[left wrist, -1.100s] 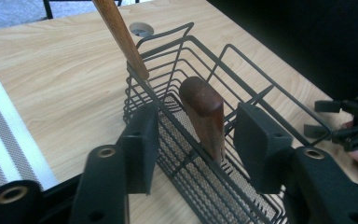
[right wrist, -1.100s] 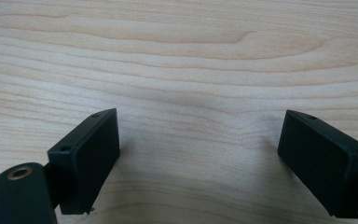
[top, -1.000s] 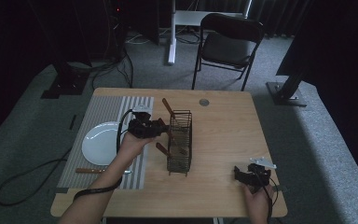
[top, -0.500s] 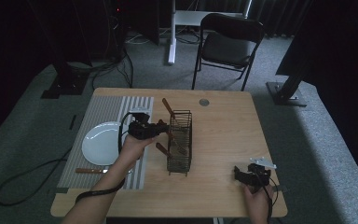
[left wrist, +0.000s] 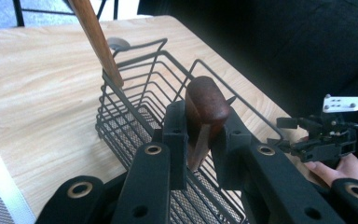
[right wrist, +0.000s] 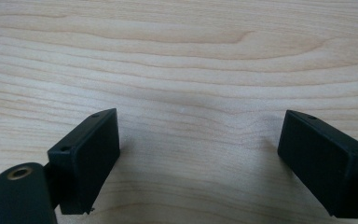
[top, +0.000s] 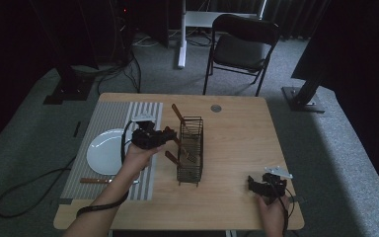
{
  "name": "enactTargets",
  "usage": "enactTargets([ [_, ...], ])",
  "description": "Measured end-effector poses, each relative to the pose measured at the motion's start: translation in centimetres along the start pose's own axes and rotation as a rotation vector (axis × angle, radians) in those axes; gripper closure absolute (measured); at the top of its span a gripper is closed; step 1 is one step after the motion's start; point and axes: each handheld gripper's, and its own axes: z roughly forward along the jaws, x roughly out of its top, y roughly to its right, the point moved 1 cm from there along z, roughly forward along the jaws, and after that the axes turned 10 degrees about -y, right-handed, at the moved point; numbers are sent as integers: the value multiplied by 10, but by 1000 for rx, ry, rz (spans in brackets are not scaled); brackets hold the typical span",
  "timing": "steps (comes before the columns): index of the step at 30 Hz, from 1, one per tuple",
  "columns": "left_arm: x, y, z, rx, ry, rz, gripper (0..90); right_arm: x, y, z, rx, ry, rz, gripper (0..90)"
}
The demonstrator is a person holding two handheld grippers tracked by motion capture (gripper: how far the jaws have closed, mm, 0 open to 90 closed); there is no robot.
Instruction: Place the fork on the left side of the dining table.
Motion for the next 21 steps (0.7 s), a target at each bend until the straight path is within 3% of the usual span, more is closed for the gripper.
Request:
enactTargets([
  [7,9,5,-21,-17,39,10,775,0,0,0,-1,2,-3,123],
  [14,22,18,-47,-26,78,46,775,0,0,0,0,1,-1,123],
  [21,35,24,-72,4,118,67,778,0,0,0,-1,0,-2,123],
])
